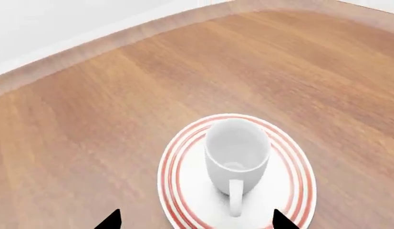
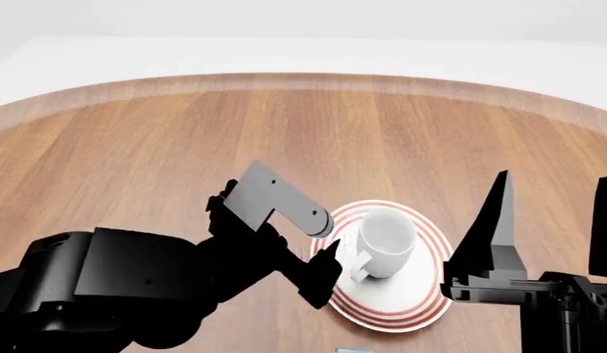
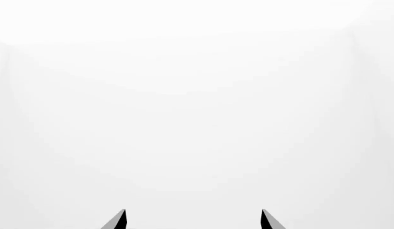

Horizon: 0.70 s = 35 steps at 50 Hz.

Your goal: Pick up the white mug and put it on the plate, and put the chocolate pudding to the right of the plate.

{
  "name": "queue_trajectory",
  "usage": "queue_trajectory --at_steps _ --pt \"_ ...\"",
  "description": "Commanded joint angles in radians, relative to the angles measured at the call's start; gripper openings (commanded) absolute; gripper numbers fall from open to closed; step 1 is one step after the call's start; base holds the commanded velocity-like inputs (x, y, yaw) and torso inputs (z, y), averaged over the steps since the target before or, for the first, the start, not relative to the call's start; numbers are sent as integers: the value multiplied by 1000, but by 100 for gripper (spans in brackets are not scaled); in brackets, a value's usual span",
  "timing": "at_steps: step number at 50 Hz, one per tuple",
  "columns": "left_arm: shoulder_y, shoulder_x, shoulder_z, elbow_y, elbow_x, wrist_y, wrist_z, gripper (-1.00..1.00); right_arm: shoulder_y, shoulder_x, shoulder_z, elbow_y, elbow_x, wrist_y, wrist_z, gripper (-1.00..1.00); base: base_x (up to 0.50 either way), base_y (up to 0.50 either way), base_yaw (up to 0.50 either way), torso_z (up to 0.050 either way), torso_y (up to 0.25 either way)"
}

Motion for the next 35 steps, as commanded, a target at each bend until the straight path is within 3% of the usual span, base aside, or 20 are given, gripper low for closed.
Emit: queue_trajectory --at_steps 1,14,35 --pt "47 -103 -33 48 18 72 6 100 4 3 -10 -4 -6 9 2 100 0 0 0 0 0" --pt "111 -267 -100 119 75 213 -25 100 8 4 -27 -17 -22 29 8 100 0 0 0 0 0" --pt "147 -350 -140 159 206 308 -76 100 2 22 -83 -122 -99 174 42 100 0 0 0 0 0"
